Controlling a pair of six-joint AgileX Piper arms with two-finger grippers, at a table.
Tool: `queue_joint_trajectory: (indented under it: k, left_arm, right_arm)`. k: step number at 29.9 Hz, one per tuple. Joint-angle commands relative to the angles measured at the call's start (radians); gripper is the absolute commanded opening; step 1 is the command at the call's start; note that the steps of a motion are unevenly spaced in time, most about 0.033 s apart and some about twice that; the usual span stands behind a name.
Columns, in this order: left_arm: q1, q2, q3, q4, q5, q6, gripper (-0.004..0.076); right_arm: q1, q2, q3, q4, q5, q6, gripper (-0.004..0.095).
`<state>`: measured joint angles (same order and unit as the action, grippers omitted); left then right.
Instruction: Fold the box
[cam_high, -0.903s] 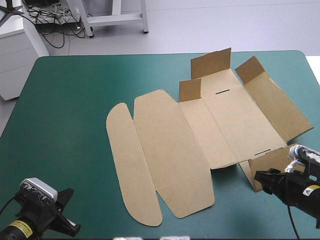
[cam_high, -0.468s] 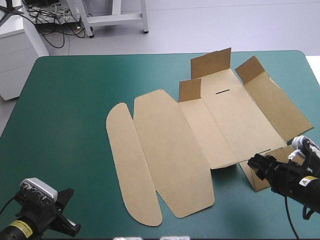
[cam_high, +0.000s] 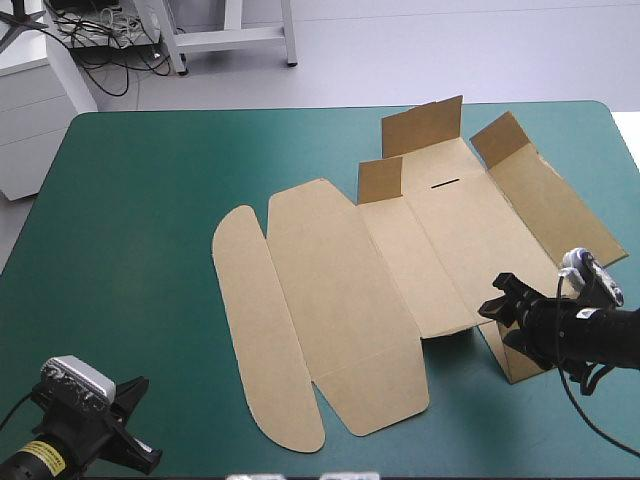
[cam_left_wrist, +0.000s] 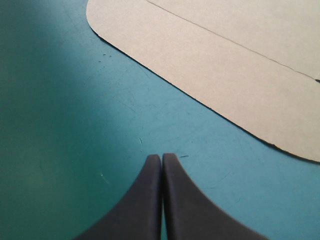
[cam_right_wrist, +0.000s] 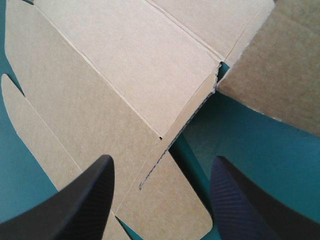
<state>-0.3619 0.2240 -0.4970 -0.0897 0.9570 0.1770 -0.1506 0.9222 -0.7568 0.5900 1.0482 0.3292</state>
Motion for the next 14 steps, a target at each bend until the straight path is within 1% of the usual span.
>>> queue_joint_trajectory:
  k: [1,5,14]
  left_arm:
    - [0.0,0.014,-0.025,-0.015,-0.062,-0.009,-0.001]
    - [0.0,0.014,-0.025,-0.015,-0.062,-0.009,-0.001]
    - [0.0,0.014,-0.025,-0.015,-0.062,-0.009,-0.001]
  right_arm:
    - [0.002,0.058,-0.024,0.066,-0.031,-0.004,0.0521]
    - [0.002,0.144,-0.024,0.136,-0.031,-0.021,0.0521]
    - [0.004,0.265,-0.024,0.156,-0.04,-0.026,0.0521]
